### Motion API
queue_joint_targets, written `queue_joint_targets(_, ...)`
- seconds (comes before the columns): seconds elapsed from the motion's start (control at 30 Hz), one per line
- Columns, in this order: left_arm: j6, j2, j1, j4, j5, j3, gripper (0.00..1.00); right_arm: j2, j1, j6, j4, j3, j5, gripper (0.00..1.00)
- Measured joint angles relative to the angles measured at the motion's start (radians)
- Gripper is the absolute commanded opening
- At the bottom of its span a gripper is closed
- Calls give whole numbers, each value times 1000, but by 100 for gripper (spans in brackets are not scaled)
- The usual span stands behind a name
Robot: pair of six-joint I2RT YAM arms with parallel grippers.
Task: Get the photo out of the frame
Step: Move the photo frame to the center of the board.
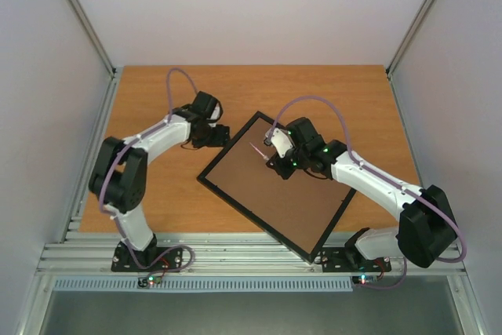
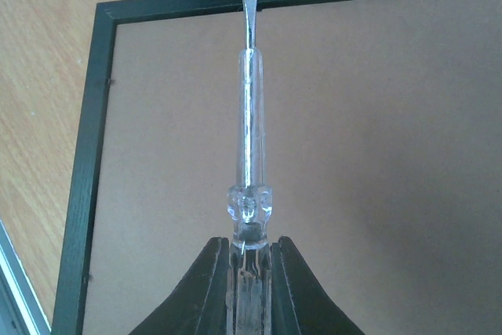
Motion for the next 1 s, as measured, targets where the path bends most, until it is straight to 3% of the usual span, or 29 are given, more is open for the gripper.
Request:
queue_joint_targets(0.33, 101, 224, -43, 24, 22, 190, 88, 21, 0, 2, 4, -7, 11, 1)
queue_joint_targets(0.73, 148, 357, -43, 11, 52, 317, 84, 29, 0, 4, 19, -16, 10, 1)
queue_joint_targets(0.83, 151, 361, -43, 8, 67, 319, 77, 31, 0, 4, 19, -16, 10, 1)
queue_joint_targets(1.0, 148, 361, -43, 2, 71, 317, 54, 31, 0, 5, 19, -16, 10, 1)
